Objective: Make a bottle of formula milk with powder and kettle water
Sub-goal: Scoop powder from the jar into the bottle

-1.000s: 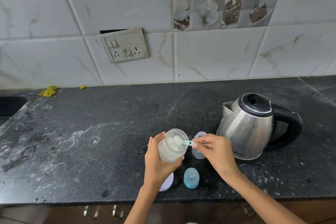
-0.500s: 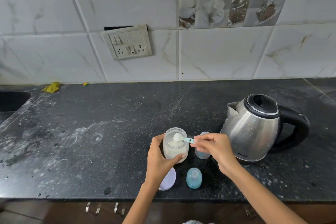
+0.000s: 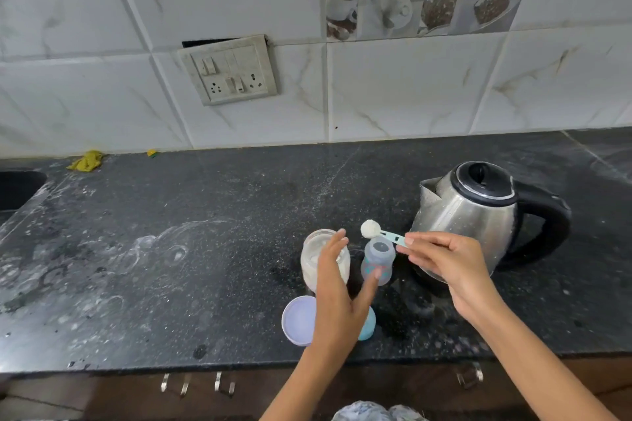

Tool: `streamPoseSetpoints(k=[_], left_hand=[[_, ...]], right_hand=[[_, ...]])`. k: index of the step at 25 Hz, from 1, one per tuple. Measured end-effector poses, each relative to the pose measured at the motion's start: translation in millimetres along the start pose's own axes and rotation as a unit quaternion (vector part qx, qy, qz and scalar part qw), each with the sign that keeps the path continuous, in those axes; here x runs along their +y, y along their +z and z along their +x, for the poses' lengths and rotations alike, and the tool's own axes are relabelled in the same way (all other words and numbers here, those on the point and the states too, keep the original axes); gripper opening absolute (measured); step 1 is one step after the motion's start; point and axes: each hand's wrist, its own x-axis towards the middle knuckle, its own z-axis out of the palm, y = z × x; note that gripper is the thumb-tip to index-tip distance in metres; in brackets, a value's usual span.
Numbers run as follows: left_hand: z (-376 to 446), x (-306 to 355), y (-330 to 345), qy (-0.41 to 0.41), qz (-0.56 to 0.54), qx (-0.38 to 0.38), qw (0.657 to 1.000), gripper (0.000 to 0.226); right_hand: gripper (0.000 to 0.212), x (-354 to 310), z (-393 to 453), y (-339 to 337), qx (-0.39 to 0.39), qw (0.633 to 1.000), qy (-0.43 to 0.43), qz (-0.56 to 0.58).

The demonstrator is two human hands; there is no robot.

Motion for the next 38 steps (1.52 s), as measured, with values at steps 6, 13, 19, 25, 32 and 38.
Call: streamPoseSetpoints(k=[6, 13, 19, 25, 32, 38], left_hand=[[15, 5, 45, -0.123, -0.02, -0.114, 0.986, 0.091], [29, -9, 61, -0.194, -0.033, -0.116, 0.974, 0.079], [31, -13, 61, -0.185, -0.038, -0.114, 0.975, 0.081], [36, -10, 59, -0.151, -0.004, -0.128, 0.98, 0.087], [39, -9, 57, -0.113, 0.015, -0.137, 0.984, 0.086], [34, -9, 59, -0.11, 0.018, -0.151, 0.982, 0.086]], right_hand=[[0.006, -7, -2, -23, 0.045, 0.999, -0.025, 0.003], [0.007, -2, -2, -27, 0.057, 0.998, -0.031, -0.022], [0.008, 2, 1, -29, 0.063, 0.995, -0.048, -0.068], [0.017, 2, 5, -32, 0.061, 0.983, -0.091, -0.144], [0.015, -2, 7, -27, 0.065, 0.933, -0.183, -0.304], [0.014, -6, 0, -18, -0.044, 0.78, -0.335, -0.526]])
